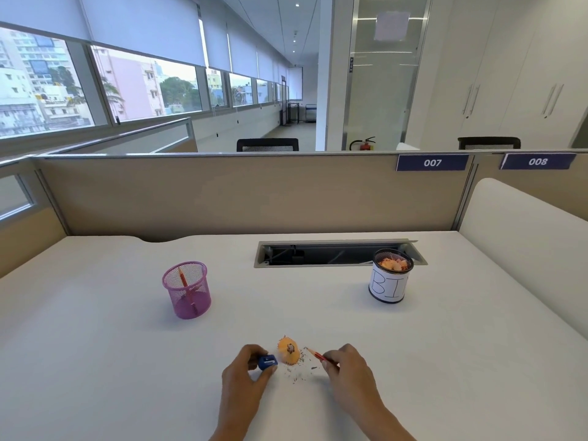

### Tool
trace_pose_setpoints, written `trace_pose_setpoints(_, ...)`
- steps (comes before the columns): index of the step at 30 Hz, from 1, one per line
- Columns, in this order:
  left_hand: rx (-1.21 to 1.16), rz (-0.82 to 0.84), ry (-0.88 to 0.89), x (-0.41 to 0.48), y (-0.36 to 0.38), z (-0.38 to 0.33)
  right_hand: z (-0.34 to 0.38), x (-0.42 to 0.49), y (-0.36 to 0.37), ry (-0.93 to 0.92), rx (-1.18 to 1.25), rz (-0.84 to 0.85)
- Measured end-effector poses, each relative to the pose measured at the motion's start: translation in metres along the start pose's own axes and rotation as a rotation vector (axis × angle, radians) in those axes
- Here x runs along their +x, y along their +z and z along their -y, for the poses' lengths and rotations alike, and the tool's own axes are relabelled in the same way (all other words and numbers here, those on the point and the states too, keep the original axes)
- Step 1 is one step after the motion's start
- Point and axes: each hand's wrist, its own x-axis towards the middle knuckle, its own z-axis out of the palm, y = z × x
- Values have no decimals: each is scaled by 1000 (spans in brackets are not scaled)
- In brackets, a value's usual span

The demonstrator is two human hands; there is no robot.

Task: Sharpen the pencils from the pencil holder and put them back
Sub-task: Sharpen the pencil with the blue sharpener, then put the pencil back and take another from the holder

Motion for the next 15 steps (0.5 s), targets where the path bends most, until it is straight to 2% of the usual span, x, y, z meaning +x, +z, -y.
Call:
trace_pose_setpoints(7, -112, -207, -193, 8, -29, 31, 34, 3, 12, -80, 110, 55)
trace_pose_setpoints(11, -125, -259, -210, 15, -49, 43, 76, 13, 13, -135, 311, 96)
trace_pose_setpoints(15, -130, -347, -218, 28, -70, 59, 129, 38, 19, -201, 380, 93)
